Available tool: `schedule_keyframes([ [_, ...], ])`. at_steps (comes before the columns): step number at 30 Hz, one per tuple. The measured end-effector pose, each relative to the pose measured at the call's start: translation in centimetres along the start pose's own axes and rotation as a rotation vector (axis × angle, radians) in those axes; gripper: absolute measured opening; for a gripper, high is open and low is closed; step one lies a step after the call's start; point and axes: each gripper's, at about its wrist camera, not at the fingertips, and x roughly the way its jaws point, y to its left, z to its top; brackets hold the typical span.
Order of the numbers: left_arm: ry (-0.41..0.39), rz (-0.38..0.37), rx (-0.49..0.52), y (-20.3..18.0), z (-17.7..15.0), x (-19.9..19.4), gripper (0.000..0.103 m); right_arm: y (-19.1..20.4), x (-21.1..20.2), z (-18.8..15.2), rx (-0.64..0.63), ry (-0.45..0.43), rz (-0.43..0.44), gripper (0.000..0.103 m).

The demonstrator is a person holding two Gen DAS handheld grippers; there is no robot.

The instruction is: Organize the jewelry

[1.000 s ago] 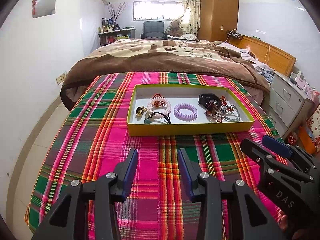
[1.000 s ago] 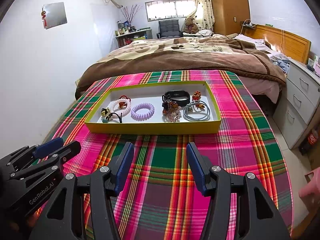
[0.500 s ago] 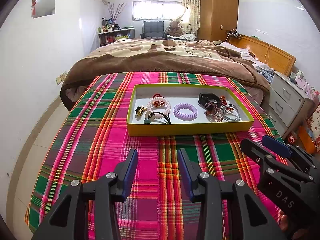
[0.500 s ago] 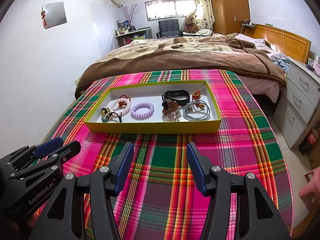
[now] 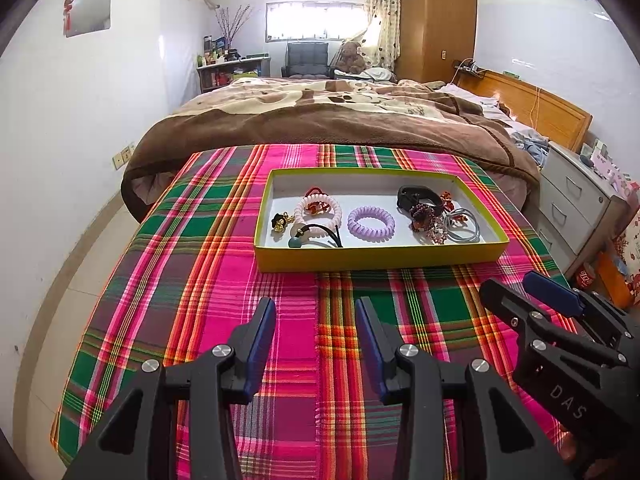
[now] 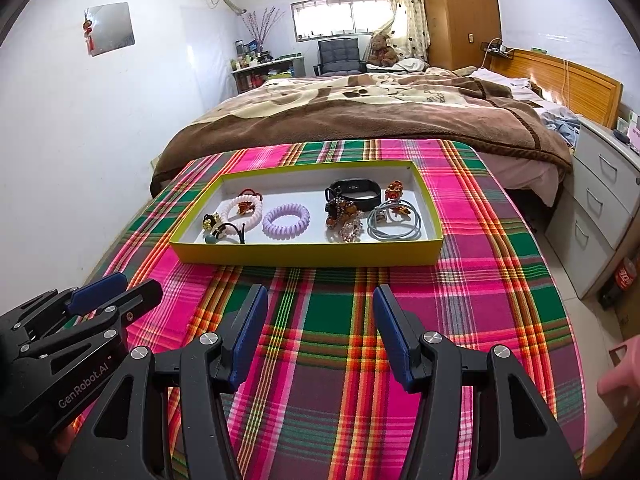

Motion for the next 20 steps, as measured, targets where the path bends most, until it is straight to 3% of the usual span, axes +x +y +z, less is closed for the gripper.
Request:
schedule_keyframes([
  [20, -0.007, -0.003, -0.005, -0.05, -0.11, -0.45, 0.041, 0.10, -0.23, 0.03, 0.000, -0.005, 0.000, 0.055],
])
